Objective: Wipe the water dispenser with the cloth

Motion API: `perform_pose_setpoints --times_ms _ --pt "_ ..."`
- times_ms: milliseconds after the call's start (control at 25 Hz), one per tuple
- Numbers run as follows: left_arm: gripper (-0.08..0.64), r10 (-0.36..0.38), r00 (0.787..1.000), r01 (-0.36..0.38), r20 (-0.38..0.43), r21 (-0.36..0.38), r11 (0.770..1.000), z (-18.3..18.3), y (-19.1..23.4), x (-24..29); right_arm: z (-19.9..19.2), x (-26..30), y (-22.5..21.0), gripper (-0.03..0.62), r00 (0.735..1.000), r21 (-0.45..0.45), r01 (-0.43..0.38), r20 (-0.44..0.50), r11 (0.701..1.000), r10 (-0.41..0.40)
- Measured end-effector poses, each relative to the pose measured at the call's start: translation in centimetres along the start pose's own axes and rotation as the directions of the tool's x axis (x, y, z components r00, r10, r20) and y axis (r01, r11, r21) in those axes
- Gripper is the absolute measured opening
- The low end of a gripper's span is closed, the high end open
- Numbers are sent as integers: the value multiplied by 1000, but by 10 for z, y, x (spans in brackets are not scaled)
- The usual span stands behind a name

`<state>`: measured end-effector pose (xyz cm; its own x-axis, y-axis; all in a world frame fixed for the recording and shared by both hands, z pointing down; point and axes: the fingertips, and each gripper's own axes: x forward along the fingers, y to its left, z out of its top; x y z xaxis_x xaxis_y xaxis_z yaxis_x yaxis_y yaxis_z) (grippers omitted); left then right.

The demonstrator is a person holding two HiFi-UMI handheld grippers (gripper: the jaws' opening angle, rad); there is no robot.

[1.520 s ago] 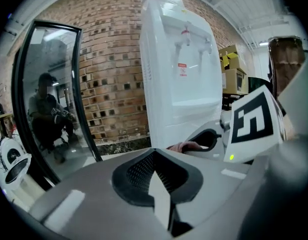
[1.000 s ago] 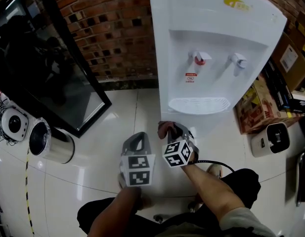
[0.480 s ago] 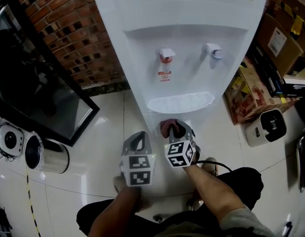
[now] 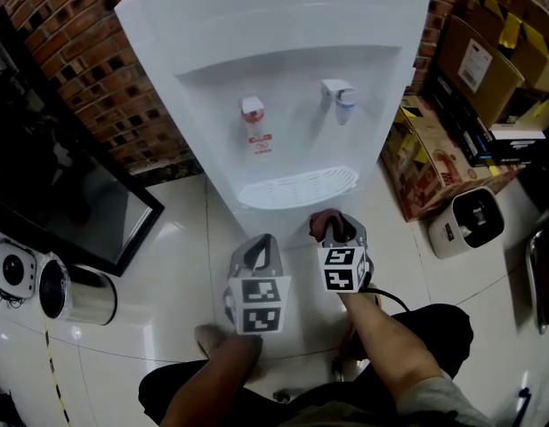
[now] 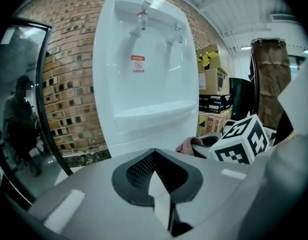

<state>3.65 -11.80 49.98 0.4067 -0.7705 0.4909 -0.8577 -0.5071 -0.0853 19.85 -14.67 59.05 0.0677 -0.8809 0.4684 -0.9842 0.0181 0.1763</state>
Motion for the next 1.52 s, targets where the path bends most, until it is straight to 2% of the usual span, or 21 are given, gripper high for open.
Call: perform_pose_setpoints --times_ms 240,600,920,1160,1360,1520 --pt "0 -31 999 31 -14 18 999 -1 -29 7 -2 0 -29 71 1000 53 6 10 999 -6" --pt "0 -80 996 82 -47 38 996 -8 -66 17 -5 1 -70 69 996 214 91 5 973 -94" --pt "0 -139 988 142 -68 46 989 -16 -87 21 -8 3 -81 69 993 242 114 -11 963 -115" --pt "0 -82 993 85 -86 37 996 -33 -54 6 -12 -1 -61 69 996 244 95 -25 965 -91" --pt "0 -7 996 8 -90 16 1000 -47 -11 -13 -12 -8 -2 69 1000 169 -9 -14 986 12" --pt "0 54 993 -55 -102 -5 998 -65 22 -26 -2 -9 45 69 994 114 -107 8 988 107"
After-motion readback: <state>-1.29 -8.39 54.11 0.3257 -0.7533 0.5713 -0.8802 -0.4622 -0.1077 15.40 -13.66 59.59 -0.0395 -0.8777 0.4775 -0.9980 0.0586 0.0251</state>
